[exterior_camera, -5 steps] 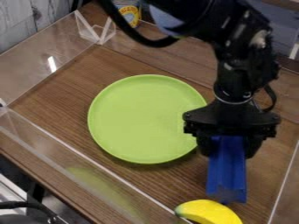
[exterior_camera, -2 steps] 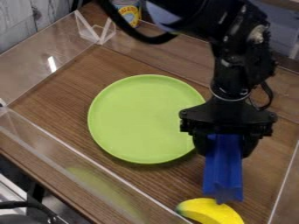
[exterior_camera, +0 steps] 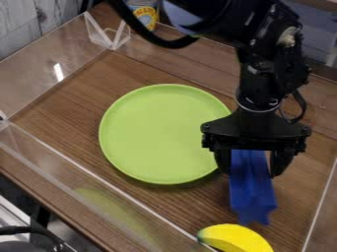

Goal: Put the blue object in the green plate

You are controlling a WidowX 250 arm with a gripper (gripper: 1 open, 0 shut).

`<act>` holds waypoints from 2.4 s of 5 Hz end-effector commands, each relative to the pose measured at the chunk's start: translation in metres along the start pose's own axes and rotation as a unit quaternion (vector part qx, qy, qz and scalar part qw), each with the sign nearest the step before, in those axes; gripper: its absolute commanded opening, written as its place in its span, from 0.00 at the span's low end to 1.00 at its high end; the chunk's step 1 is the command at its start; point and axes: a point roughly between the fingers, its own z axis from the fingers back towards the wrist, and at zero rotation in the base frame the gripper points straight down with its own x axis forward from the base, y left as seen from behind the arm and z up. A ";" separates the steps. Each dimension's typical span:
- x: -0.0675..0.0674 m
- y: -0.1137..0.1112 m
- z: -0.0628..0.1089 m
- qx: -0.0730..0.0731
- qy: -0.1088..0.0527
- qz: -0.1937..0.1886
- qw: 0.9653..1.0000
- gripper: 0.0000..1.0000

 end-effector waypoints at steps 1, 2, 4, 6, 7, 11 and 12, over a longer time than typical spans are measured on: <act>0.007 -0.002 0.011 -0.023 -0.024 0.012 0.999 1.00; 0.006 0.002 0.006 -0.023 -0.025 0.020 0.999 1.00; 0.006 0.007 -0.002 -0.020 -0.027 0.035 0.999 1.00; 0.008 0.010 -0.007 -0.018 -0.027 0.043 0.999 1.00; 0.008 0.012 -0.009 -0.016 -0.027 0.047 0.998 1.00; 0.012 0.016 -0.015 -0.013 -0.028 0.059 0.998 0.00; 0.011 0.017 -0.007 -0.008 -0.022 0.058 0.998 0.00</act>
